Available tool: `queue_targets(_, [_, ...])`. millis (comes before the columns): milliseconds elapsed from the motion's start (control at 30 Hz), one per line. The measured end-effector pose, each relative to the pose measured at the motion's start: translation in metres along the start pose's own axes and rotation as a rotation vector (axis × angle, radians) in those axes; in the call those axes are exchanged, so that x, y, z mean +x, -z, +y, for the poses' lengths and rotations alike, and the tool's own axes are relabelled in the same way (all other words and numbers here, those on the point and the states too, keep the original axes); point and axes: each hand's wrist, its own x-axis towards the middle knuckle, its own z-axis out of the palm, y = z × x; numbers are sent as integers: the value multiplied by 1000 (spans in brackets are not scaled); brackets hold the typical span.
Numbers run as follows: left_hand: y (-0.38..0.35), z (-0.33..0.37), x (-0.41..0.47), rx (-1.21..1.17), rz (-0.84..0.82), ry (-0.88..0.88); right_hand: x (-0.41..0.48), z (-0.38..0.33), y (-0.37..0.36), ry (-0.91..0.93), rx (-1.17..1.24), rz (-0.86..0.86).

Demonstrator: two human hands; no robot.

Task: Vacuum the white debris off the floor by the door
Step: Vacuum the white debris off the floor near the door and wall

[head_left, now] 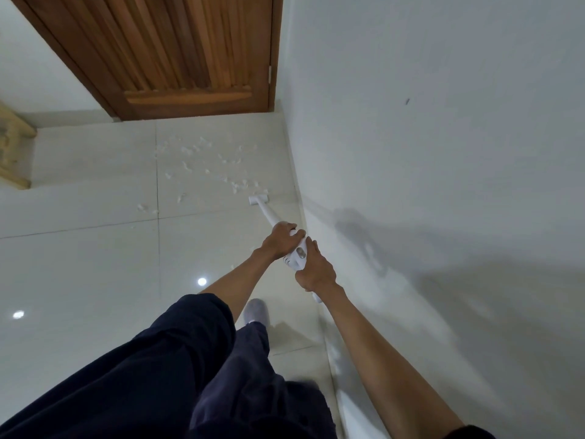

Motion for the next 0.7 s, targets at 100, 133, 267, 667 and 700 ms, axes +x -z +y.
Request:
queue_targets(100, [19,0,19,4,-3,-5,15,-19,3,0,-13,12])
queue_targets(133, [23,-1,24,1,4,-10,18,-25,3,-5,-16,10])
queue_targets(267, [37,2,40,8,3,-3,32,-38,7,-24,-22,7])
queue_targets(667, [64,21,83,53,2,76,81,-60,30,-7,-14,17])
queue_targets(700, [66,24,87,43,0,70,86,-61,32,-8,-15,19])
